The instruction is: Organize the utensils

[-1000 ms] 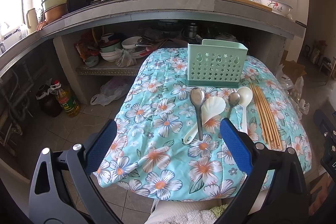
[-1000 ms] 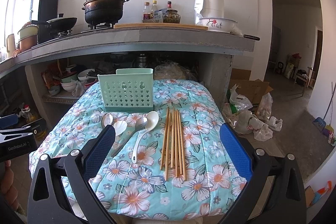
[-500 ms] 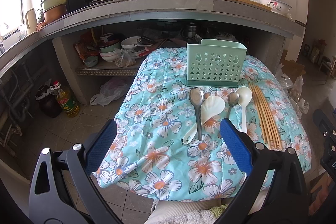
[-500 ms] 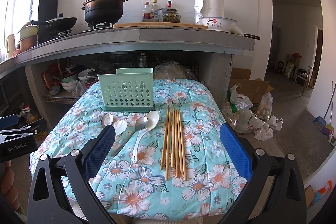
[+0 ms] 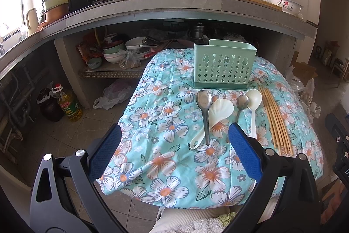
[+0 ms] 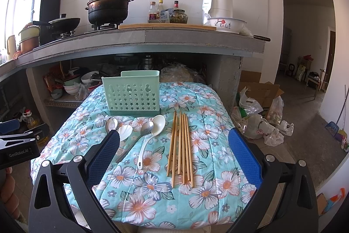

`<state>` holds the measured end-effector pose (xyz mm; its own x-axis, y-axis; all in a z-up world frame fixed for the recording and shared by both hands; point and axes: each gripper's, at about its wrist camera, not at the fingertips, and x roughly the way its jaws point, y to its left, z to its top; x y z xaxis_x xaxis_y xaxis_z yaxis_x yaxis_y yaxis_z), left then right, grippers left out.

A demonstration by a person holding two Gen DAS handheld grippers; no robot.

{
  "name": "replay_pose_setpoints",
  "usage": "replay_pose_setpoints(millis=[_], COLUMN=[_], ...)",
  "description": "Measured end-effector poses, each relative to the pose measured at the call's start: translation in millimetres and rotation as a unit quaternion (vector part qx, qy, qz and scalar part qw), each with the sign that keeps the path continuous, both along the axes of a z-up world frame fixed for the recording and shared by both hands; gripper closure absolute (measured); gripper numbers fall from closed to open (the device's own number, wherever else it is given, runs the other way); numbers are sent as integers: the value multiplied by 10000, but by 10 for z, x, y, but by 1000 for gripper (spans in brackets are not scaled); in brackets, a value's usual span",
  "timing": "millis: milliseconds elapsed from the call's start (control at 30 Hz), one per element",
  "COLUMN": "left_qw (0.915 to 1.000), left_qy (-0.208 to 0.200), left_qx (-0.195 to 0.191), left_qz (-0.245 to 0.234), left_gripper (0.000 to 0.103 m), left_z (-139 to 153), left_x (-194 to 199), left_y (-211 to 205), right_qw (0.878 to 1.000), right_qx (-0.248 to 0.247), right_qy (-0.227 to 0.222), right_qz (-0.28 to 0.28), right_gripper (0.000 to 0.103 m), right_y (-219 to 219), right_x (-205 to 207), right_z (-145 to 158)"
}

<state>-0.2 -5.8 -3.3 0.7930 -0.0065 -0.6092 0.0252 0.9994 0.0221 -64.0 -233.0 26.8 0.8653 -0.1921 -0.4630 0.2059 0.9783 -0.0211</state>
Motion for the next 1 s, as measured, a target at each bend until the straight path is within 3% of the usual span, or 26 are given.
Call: replay_pose_setpoints(millis=[1000], left_qw=[9998], left_qy=[167], left_qx=[-18], left_qz=[-45], left_gripper=[8], left_z=[-171], left_x=[18], left_y=[-37], right_qw=[10000], right_qx=[7], right_qy=[55], right_qz=[21], right_gripper=[6], right_y=[23], right_x=[19], right_z=[-75])
